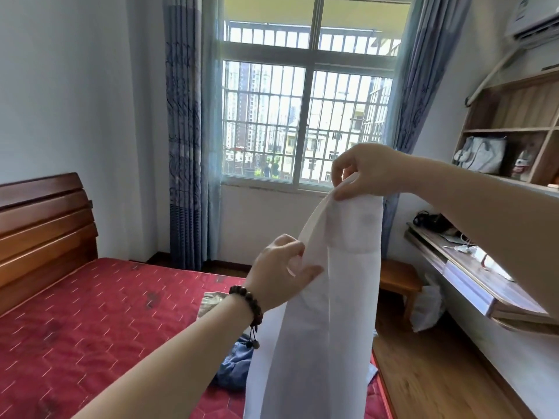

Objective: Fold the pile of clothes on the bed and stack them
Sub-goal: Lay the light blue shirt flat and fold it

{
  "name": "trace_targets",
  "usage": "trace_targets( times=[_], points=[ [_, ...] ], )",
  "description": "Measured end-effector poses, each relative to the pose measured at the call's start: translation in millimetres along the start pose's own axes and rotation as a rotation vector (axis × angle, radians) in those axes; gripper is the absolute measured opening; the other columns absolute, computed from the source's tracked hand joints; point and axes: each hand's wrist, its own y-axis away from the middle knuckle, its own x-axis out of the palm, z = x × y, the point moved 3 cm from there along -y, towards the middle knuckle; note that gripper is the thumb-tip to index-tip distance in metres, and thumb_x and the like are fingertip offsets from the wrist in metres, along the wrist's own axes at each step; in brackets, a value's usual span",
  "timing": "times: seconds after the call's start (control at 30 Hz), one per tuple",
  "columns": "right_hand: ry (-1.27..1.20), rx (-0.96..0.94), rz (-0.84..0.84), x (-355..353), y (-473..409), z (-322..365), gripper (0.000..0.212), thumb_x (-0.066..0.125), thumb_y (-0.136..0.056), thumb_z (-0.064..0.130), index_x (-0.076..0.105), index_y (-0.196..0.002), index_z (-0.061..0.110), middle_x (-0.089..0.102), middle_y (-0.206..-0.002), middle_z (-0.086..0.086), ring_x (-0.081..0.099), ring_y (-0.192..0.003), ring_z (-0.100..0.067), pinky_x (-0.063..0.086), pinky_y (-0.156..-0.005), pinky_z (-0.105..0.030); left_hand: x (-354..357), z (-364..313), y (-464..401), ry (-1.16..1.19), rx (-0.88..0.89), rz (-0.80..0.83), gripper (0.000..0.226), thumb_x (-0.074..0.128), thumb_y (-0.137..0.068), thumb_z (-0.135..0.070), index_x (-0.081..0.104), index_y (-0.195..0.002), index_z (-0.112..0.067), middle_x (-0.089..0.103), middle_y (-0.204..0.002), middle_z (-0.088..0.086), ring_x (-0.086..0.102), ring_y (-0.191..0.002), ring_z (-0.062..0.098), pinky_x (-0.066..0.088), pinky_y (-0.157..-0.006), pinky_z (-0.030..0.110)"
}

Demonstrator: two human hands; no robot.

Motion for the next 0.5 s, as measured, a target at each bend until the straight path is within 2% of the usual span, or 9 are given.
trace_targets(
  times=[0.07, 0.13, 0.23, 0.27, 0.37, 0.4, 0.47, 0.5],
  points=[
    [0.039, -0.001, -0.01, -1.5, 0.3, -0.1, 0.01, 0.077, -0.076, 0.025, 0.067, -0.077, 0.022, 0.06, -0.077, 0.003, 0.055, -0.073, -0.01, 0.044, -0.064, -0.025, 8.3, -0.5, 2.3, 0.059, 0.035, 0.107, 0.02, 0.072, -0.081, -0.036, 0.065, -0.072, -0.019, 0.052, -0.073, -0.007, 0.051, -0.065, 0.007, 0.042, -0.063, 0.019],
    [0.108, -0.007, 0.03, -3.0, 2.5, -2.8, 0.009, 0.075, -0.078, 0.026, 0.067, -0.079, 0.021, 0.057, -0.075, 0.005, 0.053, -0.07, -0.01, 0.041, -0.058, -0.022, 3.0, 7.8, -4.5, 0.037, 0.009, 0.134, 0.035, 0.074, -0.082, -0.026, 0.05, -0.057, -0.021, 0.041, -0.059, -0.01, 0.04, -0.054, 0.006, 0.032, -0.055, 0.018],
    [0.234, 0.032, 0.187, -5.9, 6.2, -13.5, 0.011, 0.074, -0.081, 0.026, 0.063, -0.079, 0.025, 0.057, -0.075, 0.006, 0.05, -0.068, -0.009, 0.036, -0.057, -0.024, -27.2, 16.4, -29.8, -0.102, -0.007, 0.074, 0.049, 0.07, -0.08, -0.038, 0.043, -0.052, -0.009, 0.031, -0.053, -0.003, 0.025, -0.049, 0.011, 0.025, -0.051, 0.029],
    [0.243, 0.039, 0.187, -9.2, 6.2, -17.5, 0.013, 0.075, -0.081, 0.025, 0.062, -0.081, 0.026, 0.058, -0.077, 0.005, 0.051, -0.07, -0.011, 0.037, -0.059, -0.026, -38.5, 15.0, -37.5, -0.156, 0.009, 0.02, 0.049, 0.065, -0.079, -0.041, 0.042, -0.051, -0.008, 0.031, -0.052, -0.003, 0.024, -0.048, 0.011, 0.025, -0.052, 0.032],
    [0.182, 0.035, -0.053, -17.0, 3.7, -24.5, 0.025, 0.075, -0.082, 0.023, 0.059, -0.101, 0.028, 0.057, -0.087, 0.005, 0.052, -0.079, -0.016, 0.036, -0.068, -0.028, -56.6, 5.8, -41.0, -0.116, 0.05, -0.181, 0.045, 0.067, -0.084, -0.034, 0.038, -0.052, -0.022, 0.036, -0.053, -0.008, 0.033, -0.052, 0.007, 0.03, -0.054, 0.028],
    [0.206, 0.039, -0.088, -13.3, 2.4, -26.0, 0.026, 0.073, -0.084, 0.025, 0.06, -0.106, 0.03, 0.054, -0.086, 0.007, 0.051, -0.083, -0.016, 0.035, -0.072, -0.027, -54.3, 7.2, -36.5, -0.09, 0.052, -0.176, 0.04, 0.068, -0.084, -0.032, 0.043, -0.054, -0.022, 0.039, -0.055, -0.009, 0.035, -0.054, 0.009, 0.031, -0.055, 0.028],
    [0.322, 0.077, 0.025, 6.8, -1.0, -27.7, 0.019, 0.07, -0.086, 0.029, 0.065, -0.104, 0.031, 0.05, -0.082, 0.014, 0.05, -0.088, -0.014, 0.036, -0.076, -0.027, -39.0, 21.7, -22.6, -0.111, 0.025, -0.074, 0.032, 0.065, -0.079, -0.038, 0.055, -0.062, -0.013, 0.045, -0.057, -0.007, 0.039, -0.055, 0.013, 0.035, -0.055, 0.031],
    [0.341, 0.091, 0.084, 16.4, -2.2, -28.8, 0.015, 0.07, -0.085, 0.03, 0.068, -0.1, 0.03, 0.051, -0.081, 0.015, 0.051, -0.09, -0.014, 0.038, -0.077, -0.028, -29.8, 31.9, -14.9, -0.129, 0.003, -0.019, 0.034, 0.064, -0.077, -0.041, 0.055, -0.062, -0.012, 0.044, -0.056, -0.007, 0.038, -0.054, 0.011, 0.033, -0.054, 0.031]
  ],
)
